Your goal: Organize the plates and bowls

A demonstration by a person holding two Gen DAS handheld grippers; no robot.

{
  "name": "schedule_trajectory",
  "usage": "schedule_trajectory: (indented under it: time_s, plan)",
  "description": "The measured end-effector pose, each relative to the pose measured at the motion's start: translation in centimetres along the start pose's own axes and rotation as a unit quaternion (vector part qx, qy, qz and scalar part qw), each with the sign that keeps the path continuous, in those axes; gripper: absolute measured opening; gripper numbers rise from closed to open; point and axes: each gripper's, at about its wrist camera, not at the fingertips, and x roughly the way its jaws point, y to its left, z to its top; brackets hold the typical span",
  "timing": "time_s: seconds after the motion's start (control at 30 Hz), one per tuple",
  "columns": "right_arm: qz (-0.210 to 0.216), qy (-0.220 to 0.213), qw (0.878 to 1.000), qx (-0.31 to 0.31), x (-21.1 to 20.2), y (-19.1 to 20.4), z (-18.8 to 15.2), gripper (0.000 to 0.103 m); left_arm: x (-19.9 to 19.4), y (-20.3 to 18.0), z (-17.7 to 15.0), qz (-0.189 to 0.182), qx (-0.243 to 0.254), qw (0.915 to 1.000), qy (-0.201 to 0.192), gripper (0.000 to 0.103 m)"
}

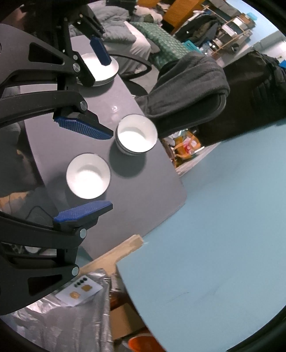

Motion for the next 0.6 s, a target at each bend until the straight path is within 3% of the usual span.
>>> schedule_trajectory:
  time_s: [0.6]
  plan:
    - [-0.008,0.02,0.999,0.03,1.1,-2.6,-3.5,0.056,2.1,-2.2,-0.8,-0.021,0.016,0.9993,0.026,0.065]
